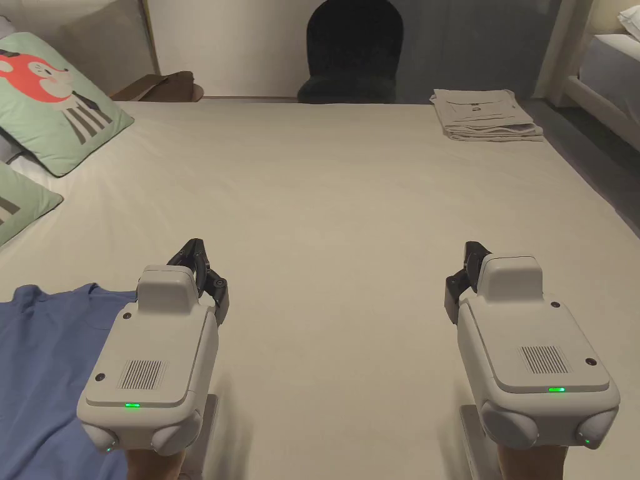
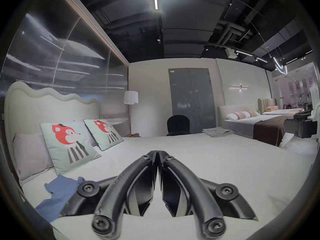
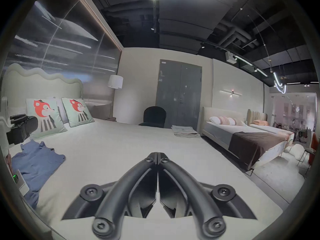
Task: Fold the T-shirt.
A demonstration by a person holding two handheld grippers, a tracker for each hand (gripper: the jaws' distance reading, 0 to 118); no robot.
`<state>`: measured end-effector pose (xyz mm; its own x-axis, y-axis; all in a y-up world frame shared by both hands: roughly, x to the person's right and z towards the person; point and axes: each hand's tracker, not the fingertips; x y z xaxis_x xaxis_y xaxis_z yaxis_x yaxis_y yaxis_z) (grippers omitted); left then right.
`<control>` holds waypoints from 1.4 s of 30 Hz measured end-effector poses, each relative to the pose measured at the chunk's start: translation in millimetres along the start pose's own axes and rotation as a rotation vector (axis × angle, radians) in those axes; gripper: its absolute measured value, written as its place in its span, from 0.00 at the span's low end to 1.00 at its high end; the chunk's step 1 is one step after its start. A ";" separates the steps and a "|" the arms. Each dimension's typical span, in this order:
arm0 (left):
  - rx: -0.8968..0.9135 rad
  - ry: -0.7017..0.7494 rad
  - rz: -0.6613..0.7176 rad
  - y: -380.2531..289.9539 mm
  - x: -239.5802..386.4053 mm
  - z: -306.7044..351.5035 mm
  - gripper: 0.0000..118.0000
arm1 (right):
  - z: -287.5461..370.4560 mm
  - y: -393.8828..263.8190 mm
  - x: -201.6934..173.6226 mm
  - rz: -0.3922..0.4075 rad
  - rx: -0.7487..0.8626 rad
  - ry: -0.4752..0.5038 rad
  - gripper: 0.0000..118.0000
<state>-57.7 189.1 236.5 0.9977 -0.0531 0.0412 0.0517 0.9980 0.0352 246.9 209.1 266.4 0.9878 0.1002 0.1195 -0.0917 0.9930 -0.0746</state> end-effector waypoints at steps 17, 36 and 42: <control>-0.043 0.446 -0.097 7.2 -175.8 85.2 0.00 | -27.6 14.9 -178.6 -0.016 0.025 0.442 0.00; -0.190 0.530 0.044 -0.6 -239.6 108.1 0.00 | -26.2 8.5 -235.3 0.021 0.018 0.584 0.00; -0.458 0.382 0.109 -10.0 -239.7 49.5 0.00 | -36.5 8.5 -220.3 0.021 0.015 0.539 0.00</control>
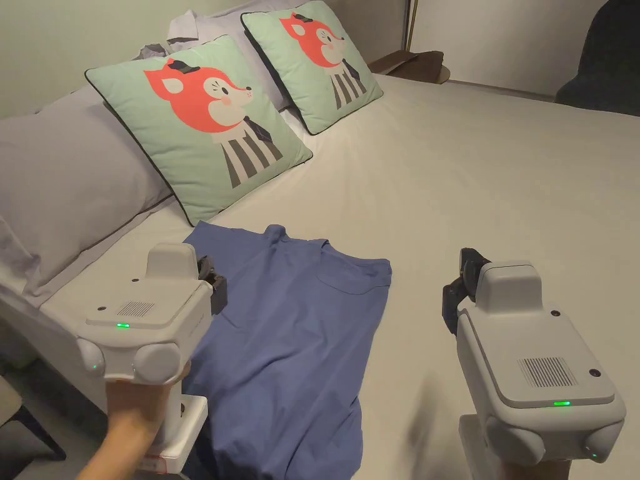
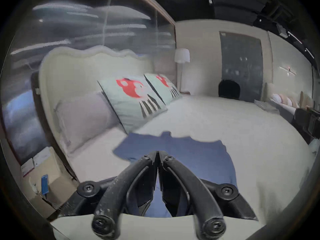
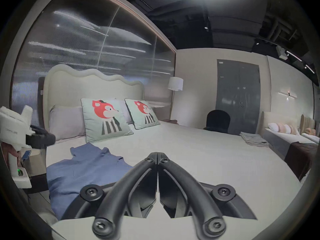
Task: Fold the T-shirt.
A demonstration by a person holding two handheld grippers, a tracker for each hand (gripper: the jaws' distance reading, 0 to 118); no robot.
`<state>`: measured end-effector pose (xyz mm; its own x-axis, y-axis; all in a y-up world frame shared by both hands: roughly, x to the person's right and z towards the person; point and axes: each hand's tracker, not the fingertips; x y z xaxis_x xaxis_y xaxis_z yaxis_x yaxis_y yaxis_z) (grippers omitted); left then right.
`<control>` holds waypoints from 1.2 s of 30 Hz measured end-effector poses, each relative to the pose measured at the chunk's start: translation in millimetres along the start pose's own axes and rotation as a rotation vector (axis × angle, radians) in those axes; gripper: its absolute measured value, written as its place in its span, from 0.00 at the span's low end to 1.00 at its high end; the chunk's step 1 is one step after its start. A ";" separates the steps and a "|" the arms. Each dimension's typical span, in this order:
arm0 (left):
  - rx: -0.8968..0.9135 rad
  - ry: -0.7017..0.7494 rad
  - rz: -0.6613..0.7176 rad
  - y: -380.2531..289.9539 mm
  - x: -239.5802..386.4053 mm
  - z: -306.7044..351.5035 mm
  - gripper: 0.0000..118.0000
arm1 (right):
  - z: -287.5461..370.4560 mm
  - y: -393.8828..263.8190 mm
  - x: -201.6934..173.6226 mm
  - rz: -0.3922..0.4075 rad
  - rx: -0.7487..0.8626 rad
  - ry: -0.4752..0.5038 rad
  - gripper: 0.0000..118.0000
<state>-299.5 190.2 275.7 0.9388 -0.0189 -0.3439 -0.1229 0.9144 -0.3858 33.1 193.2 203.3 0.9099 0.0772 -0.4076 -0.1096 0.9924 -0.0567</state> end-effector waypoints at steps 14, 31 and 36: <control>-0.487 -0.071 0.056 -48.0 39.3 -147.8 0.88 | 6.1 -9.2 36.7 0.010 -0.040 -0.089 0.00; -0.433 -0.057 0.000 -46.1 64.0 -77.3 0.03 | 20.6 -9.7 48.0 -0.009 -0.047 -0.113 0.00; -0.344 -0.082 -0.053 -24.3 64.4 -53.6 0.03 | 26.5 -7.4 53.0 -0.024 -0.038 -0.118 0.00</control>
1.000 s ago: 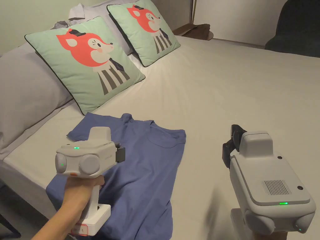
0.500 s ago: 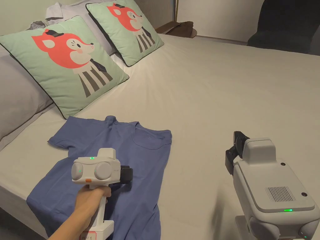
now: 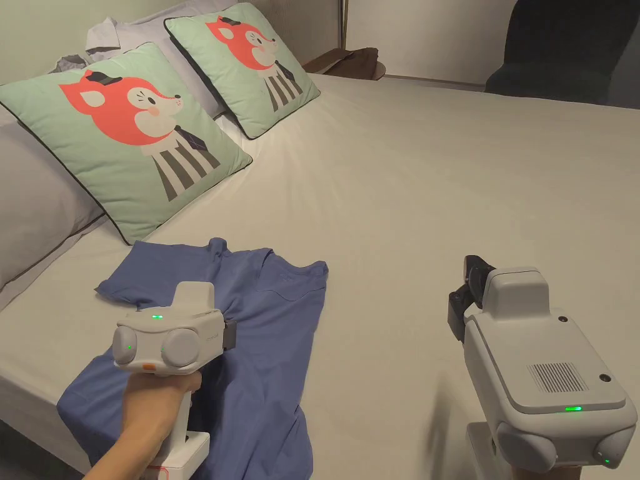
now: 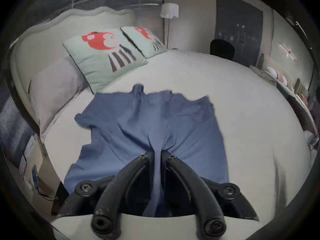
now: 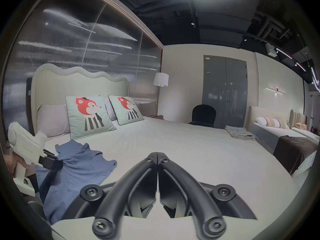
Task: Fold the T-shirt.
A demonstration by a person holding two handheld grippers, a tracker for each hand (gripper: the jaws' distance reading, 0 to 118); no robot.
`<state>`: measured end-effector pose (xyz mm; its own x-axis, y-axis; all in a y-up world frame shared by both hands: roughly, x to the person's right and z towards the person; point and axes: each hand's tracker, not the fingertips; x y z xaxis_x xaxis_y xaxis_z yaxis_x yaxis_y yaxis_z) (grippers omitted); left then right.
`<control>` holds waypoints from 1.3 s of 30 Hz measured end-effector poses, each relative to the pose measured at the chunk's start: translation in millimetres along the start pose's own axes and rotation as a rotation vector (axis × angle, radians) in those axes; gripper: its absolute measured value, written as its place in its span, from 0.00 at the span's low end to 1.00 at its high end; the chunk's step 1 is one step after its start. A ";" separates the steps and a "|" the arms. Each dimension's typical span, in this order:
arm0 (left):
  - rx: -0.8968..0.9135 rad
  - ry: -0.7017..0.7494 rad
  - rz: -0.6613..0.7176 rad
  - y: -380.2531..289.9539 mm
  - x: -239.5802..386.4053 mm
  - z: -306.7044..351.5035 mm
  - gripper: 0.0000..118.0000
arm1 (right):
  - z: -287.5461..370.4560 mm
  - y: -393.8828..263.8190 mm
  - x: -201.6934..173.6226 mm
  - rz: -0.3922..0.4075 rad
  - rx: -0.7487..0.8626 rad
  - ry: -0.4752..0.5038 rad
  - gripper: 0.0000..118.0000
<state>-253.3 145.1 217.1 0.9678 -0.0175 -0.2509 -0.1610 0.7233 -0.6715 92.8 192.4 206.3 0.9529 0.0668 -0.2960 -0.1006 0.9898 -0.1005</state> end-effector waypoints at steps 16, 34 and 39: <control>0.348 -0.384 -0.084 128.0 98.1 115.2 0.03 | 42.6 15.3 72.2 -0.024 0.060 -0.136 0.00; 0.346 -0.784 -0.303 139.1 304.7 119.2 0.03 | 131.2 14.4 196.7 -0.030 0.083 -0.459 0.00; 0.229 -0.852 -0.346 83.6 351.1 105.0 0.03 | 143.7 5.7 210.9 -0.036 0.067 -0.503 0.00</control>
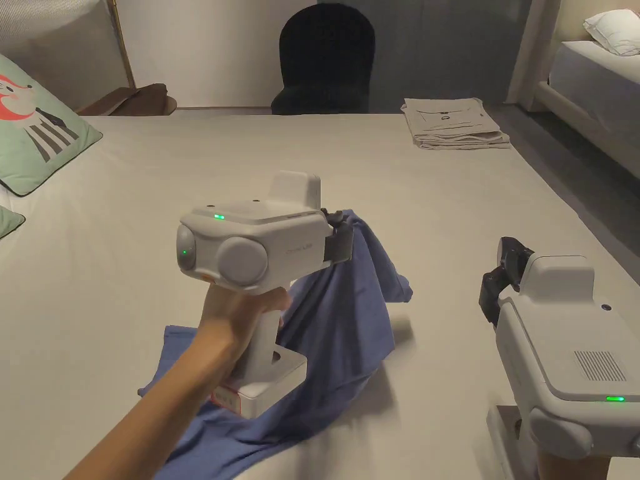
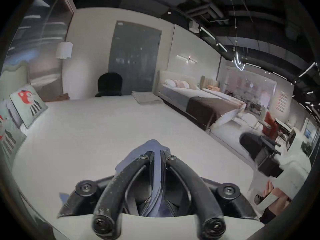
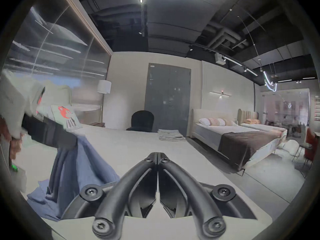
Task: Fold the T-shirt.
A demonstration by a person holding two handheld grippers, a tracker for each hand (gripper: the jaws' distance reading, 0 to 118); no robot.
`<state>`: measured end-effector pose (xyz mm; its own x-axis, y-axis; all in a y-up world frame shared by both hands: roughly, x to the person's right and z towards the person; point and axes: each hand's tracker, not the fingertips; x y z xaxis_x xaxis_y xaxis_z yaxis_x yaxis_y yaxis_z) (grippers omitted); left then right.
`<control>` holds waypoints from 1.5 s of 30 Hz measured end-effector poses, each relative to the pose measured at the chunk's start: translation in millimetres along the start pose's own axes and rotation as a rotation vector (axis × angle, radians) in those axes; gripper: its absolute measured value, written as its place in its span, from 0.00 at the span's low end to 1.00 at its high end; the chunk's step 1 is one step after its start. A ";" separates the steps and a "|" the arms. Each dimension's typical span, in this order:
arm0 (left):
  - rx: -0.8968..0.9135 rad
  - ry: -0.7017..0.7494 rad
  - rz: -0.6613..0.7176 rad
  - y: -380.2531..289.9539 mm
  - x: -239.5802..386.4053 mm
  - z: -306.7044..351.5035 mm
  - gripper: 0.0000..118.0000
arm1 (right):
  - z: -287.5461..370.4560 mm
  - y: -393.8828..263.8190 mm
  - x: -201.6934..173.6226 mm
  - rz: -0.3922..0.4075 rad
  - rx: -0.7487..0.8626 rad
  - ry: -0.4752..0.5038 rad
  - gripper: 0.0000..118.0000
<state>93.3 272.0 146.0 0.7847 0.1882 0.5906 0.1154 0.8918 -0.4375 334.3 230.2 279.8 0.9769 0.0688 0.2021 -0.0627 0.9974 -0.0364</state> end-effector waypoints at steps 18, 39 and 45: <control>-0.437 0.123 0.084 -168.4 -5.0 -68.1 0.04 | 2.2 -19.9 -5.1 0.007 -0.058 0.007 0.00; 0.351 0.493 -0.097 -56.8 -37.5 90.7 0.92 | 12.5 10.7 -27.9 0.005 0.015 0.036 0.00; 0.439 0.586 -0.120 -66.6 -64.6 111.2 0.86 | 13.8 14.8 -35.5 0.008 0.030 0.049 0.00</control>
<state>-32.8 246.2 212.4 0.9925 -0.0619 0.1053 0.0633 0.9980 -0.0092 295.8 242.8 285.7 0.9851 0.0762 0.1541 -0.0759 0.9971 -0.0081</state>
